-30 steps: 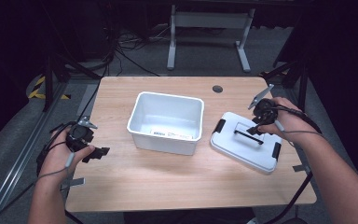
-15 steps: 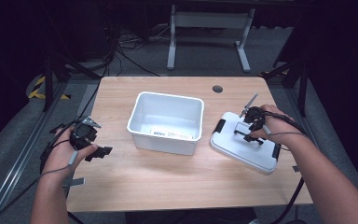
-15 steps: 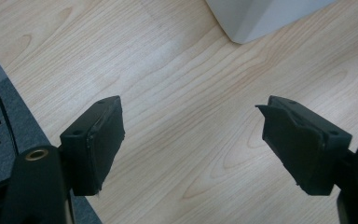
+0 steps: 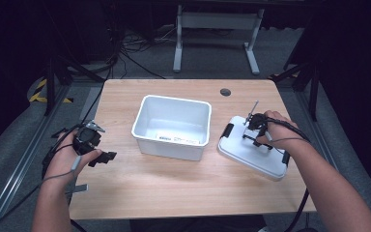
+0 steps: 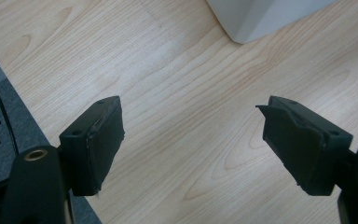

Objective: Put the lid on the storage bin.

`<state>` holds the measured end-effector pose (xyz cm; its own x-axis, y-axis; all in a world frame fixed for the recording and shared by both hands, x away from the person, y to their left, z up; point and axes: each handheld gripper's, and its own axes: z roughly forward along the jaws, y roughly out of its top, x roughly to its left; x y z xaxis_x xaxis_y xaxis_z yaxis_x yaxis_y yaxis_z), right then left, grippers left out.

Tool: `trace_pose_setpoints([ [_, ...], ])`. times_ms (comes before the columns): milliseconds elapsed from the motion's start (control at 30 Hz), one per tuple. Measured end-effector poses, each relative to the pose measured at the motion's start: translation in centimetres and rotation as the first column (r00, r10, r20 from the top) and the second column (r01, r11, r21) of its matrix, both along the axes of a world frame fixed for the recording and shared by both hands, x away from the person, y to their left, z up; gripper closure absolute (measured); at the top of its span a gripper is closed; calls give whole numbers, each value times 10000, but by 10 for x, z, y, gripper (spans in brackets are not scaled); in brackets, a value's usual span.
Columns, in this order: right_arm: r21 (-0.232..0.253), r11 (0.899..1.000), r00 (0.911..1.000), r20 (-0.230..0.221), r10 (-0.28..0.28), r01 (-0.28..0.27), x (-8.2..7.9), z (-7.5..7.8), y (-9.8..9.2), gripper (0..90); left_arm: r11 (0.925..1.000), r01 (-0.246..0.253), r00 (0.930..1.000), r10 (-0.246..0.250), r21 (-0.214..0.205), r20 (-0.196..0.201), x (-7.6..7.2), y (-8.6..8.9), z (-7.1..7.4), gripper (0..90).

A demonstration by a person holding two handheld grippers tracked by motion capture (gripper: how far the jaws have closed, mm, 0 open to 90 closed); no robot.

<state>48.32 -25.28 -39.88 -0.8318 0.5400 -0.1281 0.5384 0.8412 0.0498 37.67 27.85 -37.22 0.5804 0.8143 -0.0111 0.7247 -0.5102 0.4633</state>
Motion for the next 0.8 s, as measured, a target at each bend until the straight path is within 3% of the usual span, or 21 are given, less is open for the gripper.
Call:
trace_pose_setpoints([
  [67,-66,10000,10000,-22,-22,22,1,0,0,810,10000,14,10000,-14,-12,-33,1,0,0,210],
  [167,-356,9993,9993,353,139,-126,0,1,0,835,10000,39,10000,-39,12,-52,1,-1,0,208],
  [400,-348,9991,9980,578,253,-233,0,4,-3,845,10000,69,10000,-69,6,-47,2,-2,-1,207],
  [800,-38,10000,9958,917,39,-35,-6,31,-16,844,9997,220,9997,-219,98,-127,9,-7,-2,206],
])
